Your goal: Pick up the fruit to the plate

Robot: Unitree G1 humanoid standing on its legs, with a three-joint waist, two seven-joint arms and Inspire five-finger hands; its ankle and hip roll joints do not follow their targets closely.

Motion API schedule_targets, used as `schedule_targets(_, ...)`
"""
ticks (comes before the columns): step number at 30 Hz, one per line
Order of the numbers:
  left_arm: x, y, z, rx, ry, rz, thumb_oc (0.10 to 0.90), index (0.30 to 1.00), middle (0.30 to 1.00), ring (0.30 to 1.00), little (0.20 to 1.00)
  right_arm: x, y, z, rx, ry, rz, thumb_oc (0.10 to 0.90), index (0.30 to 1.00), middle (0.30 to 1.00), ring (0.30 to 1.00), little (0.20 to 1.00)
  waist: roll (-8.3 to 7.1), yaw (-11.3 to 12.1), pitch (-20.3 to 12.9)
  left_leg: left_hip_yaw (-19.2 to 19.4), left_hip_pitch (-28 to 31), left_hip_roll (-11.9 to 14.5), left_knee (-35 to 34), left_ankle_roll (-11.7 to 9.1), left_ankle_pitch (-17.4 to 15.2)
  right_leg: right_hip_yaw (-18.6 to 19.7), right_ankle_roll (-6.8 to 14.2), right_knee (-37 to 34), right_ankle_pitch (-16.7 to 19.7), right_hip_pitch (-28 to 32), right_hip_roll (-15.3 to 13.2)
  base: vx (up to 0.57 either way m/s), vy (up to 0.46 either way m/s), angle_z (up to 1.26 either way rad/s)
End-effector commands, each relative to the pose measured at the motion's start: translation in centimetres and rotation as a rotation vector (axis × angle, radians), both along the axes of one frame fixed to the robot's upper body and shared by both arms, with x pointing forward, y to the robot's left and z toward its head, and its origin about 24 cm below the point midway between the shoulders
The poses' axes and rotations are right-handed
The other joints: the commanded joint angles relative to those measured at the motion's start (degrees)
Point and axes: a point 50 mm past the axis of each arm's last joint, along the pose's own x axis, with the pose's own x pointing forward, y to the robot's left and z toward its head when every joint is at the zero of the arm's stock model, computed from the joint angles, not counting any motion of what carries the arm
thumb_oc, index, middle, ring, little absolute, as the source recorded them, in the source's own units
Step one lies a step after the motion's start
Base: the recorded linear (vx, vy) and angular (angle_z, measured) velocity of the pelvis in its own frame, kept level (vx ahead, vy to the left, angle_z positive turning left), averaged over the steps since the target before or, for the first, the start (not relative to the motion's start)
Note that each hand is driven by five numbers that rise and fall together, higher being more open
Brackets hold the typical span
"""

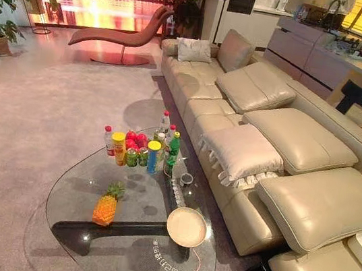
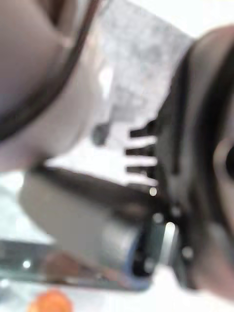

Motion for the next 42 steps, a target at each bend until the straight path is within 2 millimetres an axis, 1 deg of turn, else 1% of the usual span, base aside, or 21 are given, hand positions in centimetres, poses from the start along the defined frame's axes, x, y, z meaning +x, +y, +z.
schedule_targets(1,1.6,-1.5,-0.1,-0.023,-0.016,-0.029,0.800,0.900,0.900,0.900,0.900,-1.7,-0.4,-0.2,-0.030,0.125,0.066,0.800,0.900,0.900,0.900,0.900,-0.02,-0.6,2.8,-3.2,-0.6,-4.9,0.3,1.8,-4.4,-2.6,-1.7,0.3,-4.3,2.8,4.5,0.00,0.185,-0.19)
schedule_targets(12,1.7,-1.3,-0.1,0.006,-0.023,-0.026,0.800,0.900,0.900,0.900,0.900,-1.8,-0.3,-0.2,-0.037,0.126,0.069,0.800,0.900,0.900,0.900,0.900,-0.04,-0.6,2.7,-3.2,-0.5,-4.9,0.3,1.7,-4.4,-2.7,-1.7,0.3,-4.3,2.9,4.5,0.00,0.000,0.00)
schedule_targets(14,1.7,-1.2,0.0,0.017,-0.022,-0.018,0.800,0.900,0.900,0.900,0.900,-1.6,-0.5,-0.2,-0.066,0.113,0.074,0.800,0.900,0.900,0.900,0.900,-0.04,-0.7,2.8,-3.1,-0.5,-4.8,0.3,1.7,-4.4,-2.6,-1.6,0.3,-4.3,2.9,4.5,0.00,0.000,0.00)
schedule_targets(19,1.6,-0.4,0.1,0.076,-0.019,0.006,0.800,0.900,0.900,0.900,0.900,-1.6,-1.1,-0.1,-0.081,0.122,0.055,0.800,0.900,0.900,0.900,0.900,0.04,-0.5,3.0,-3.1,-0.5,-4.8,0.3,1.6,-4.4,-2.8,-1.6,0.3,-4.3,2.9,4.4,0.00,0.000,0.00)
schedule_targets(23,1.7,0.4,0.4,0.148,-0.036,0.082,0.800,0.900,0.900,0.900,0.900,-1.4,-1.6,0.0,-0.109,0.118,0.047,0.800,0.900,0.900,0.900,0.900,0.25,-0.4,3.2,-3.2,-0.7,-4.8,0.3,1.5,-4.2,-2.9,-1.6,0.3,-4.3,2.8,4.3,0.00,0.000,0.00)
schedule_targets(25,1.9,0.8,0.5,0.172,-0.053,0.093,0.800,0.900,0.900,0.900,0.900,-1.3,-1.8,0.1,-0.115,0.116,0.044,0.800,0.900,0.900,0.900,0.900,0.27,-0.3,3.4,-3.2,-0.8,-4.8,0.3,1.4,-4.2,-2.9,-1.6,0.3,-4.2,2.6,4.3,0.00,0.000,0.00)
schedule_targets(29,3.6,2.3,1.5,0.290,-0.164,0.078,0.800,0.900,0.900,0.900,0.900,-0.6,-3.1,0.5,-0.136,0.108,0.030,0.800,0.900,0.900,0.900,0.900,0.47,0.0,4.0,-3.2,-1.1,-4.6,0.3,1.2,-3.9,-3.0,-1.5,0.3,-4.1,2.3,4.2,0.00,0.000,0.00)
schedule_targets(35,5.2,3.3,2.4,0.355,-0.272,0.061,0.800,0.900,0.900,0.900,0.900,-0.2,-4.3,0.9,-0.150,0.107,0.022,0.800,0.900,0.900,0.900,0.900,0.69,0.4,4.6,-3.3,-1.6,-4.6,0.5,1.3,-3.6,-3.0,-1.5,0.3,-4.0,1.8,4.1,0.00,0.005,0.00)
schedule_targets(37,7.0,3.7,3.2,0.369,-0.371,0.056,0.800,0.900,0.900,0.900,0.900,0.8,-4.8,1.3,-0.154,0.093,0.025,0.800,0.900,0.900,0.900,0.900,0.98,0.6,5.6,-3.4,-2.6,-4.7,1.0,1.5,-3.4,-2.6,-1.7,0.4,-3.9,0.8,4.0,-0.04,0.056,0.02)
schedule_targets(39,8.1,3.7,3.7,0.344,-0.440,0.082,0.800,0.900,0.900,0.900,0.900,1.4,-5.0,1.5,-0.158,0.080,0.027,0.800,0.900,0.900,0.900,0.900,1.14,0.6,6.2,-3.7,-3.2,-4.7,1.3,1.6,-3.2,-2.4,-1.8,0.7,-3.9,0.2,4.0,-0.07,0.052,0.00)
schedule_targets(40,9.3,3.7,4.2,0.329,-0.499,0.081,0.800,0.900,0.900,0.900,0.900,1.9,-5.3,1.7,-0.164,0.067,0.024,0.800,0.900,0.900,0.900,0.900,1.28,0.6,6.8,-3.8,-3.6,-4.7,1.4,1.8,-3.2,-2.2,-1.9,0.8,-3.9,-0.2,4.1,-0.05,0.053,-0.01)
schedule_targets(42,10.6,3.5,5.0,0.333,-0.568,0.059,0.800,0.900,0.900,0.900,0.900,2.4,-5.5,1.8,-0.171,0.055,0.020,0.800,0.900,0.900,0.900,0.900,1.43,0.6,7.3,-4.1,-3.8,-4.8,1.5,2.0,-3.2,-2.0,-2.0,1.0,-3.9,-0.5,4.1,-0.01,0.048,-0.01)
